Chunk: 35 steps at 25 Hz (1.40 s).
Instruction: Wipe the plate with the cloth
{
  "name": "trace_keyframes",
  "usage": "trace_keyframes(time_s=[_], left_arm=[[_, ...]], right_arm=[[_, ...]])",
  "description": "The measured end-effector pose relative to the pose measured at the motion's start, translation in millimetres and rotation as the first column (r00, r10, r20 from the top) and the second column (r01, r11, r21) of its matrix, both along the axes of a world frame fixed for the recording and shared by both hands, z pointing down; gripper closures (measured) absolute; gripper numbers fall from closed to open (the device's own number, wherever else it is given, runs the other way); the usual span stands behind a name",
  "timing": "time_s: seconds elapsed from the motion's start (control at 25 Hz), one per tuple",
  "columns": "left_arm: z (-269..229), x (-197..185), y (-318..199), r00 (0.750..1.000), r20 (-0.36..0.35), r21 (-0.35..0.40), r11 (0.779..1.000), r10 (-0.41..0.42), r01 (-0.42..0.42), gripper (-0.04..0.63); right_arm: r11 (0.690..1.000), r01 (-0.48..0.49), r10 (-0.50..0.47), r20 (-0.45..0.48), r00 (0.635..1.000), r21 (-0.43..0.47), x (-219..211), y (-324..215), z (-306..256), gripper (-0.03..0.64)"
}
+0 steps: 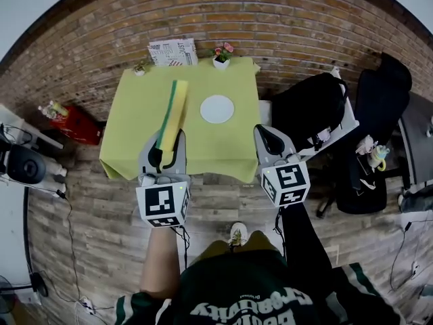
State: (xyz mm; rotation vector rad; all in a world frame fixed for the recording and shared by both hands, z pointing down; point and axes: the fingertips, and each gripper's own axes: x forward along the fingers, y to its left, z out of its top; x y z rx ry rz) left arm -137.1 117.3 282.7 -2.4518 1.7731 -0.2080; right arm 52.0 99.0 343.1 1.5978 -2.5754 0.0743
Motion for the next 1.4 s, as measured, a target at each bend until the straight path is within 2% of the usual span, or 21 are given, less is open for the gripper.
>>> trace_keyframes(time_s=[0.48, 0.76, 1.0, 1.4], left_arm=[[5.9, 10.9, -15.5, 1.000, 0.003, -0.014, 1.000, -0.020, 0.020, 0.459], [10.3, 14.8, -37.0, 1.000, 0.008, -0.016, 1.000, -0.001, 0.001, 0.459], [16.7, 15.0, -77.1, 1.000, 0.000, -0.022, 0.999, 0.026, -0.026, 0.459], [27.1, 19.3, -178.9, 0.993, -0.008, -0.046, 0.992, 0.119, -0.119, 0.460]], right_arm=[[1.000, 0.008, -0.008, 0.034, 0.999, -0.010, 11.7, -19.4, 7.8, 0.603], [1.000, -0.005, 0.005, 0.037, 0.999, -0.011, 14.7, -37.7, 10.4, 0.603], [1.000, -0.027, 0.027, 0.017, 0.999, -0.012, 14.7, -72.6, 11.3, 0.603], [0.997, -0.076, 0.076, -0.012, 0.997, -0.018, 10.4, -165.1, 11.1, 0.603]])
